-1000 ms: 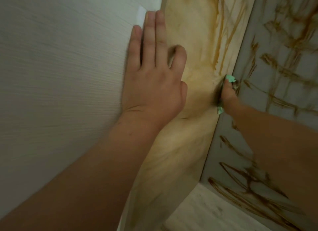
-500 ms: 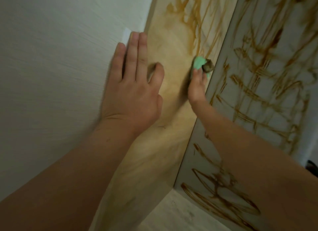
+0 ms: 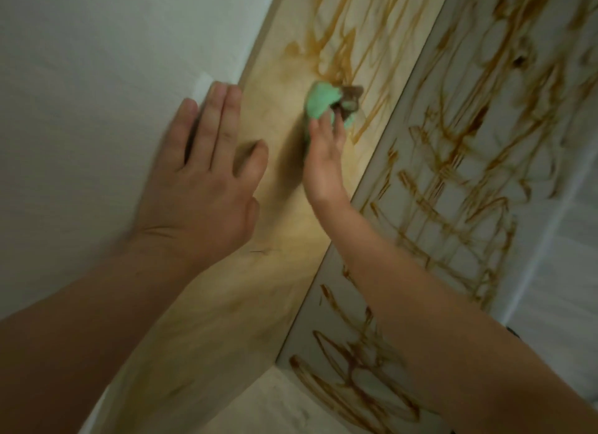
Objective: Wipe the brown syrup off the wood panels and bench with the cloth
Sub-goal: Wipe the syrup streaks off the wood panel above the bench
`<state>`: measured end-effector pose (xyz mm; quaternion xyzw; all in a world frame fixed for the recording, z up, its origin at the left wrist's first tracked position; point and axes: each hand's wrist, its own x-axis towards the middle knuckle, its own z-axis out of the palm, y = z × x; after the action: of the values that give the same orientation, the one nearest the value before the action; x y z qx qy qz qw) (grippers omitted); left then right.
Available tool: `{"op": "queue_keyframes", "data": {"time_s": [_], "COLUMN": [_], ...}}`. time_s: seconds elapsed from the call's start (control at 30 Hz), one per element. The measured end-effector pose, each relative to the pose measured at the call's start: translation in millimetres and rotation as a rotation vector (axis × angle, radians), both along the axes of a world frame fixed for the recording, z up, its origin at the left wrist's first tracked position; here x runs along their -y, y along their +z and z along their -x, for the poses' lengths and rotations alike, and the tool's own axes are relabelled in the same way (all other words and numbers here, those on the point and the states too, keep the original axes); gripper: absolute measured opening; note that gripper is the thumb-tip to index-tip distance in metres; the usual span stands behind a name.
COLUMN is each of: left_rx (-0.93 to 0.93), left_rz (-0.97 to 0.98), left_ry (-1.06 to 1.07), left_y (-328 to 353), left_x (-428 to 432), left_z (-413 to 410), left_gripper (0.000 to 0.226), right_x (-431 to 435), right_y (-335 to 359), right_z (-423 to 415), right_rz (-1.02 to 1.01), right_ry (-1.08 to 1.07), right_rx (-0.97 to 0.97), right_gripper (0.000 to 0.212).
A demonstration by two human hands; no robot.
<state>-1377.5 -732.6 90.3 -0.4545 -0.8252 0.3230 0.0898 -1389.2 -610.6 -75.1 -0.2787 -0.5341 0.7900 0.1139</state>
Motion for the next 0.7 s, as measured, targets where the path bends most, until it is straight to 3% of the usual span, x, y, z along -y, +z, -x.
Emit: {"op": "queue_keyframes", "data": {"time_s": [0.07, 0.13, 0.2, 0.33, 0.4, 0.47, 0.6, 0.7], "left_rx": [0.011, 0.018, 0.026, 0.022, 0.001, -0.005, 0.01, 0.023], "left_rz": [-0.02, -0.012, 0.002, 0.009, 0.011, 0.007, -0.033, -0.039], "left_ry": [-0.011, -0.002, 0.019, 0.031, 0.017, 0.012, 0.006, 0.01], "left_y": [0, 0, 1, 2, 1, -1, -3, 1], "left_x": [0, -2, -3, -2, -2, 1, 3, -1], "left_z": [-1, -1, -2, -1, 0, 1, 1, -1], "left_gripper": [0.05, 0.052, 0.057, 0.06, 0.059, 0.058, 0.053, 0.051], "right_x": [-6, -17, -31, -57, -59, -50, -36, -46], "right_y": [26, 26, 5, -60, -67, -38, 43, 63], "right_z": [1, 9, 19, 33, 30, 21, 4, 21], "right_rz": [-0.175, -0.248, -0.183, 0.206, 0.262, 0.152, -0.124, -0.247], "right_ry": [0.082, 0.101, 0.094, 0.163, 0.185, 0.208, 0.193, 0.121], "right_rx": [-0.159, -0.195, -0.076, 0.37, 0.458, 0.362, -0.066, -0.161], "right_gripper": [0.054, 0.053, 0.054, 0.059, 0.059, 0.058, 0.054, 0.054]}}
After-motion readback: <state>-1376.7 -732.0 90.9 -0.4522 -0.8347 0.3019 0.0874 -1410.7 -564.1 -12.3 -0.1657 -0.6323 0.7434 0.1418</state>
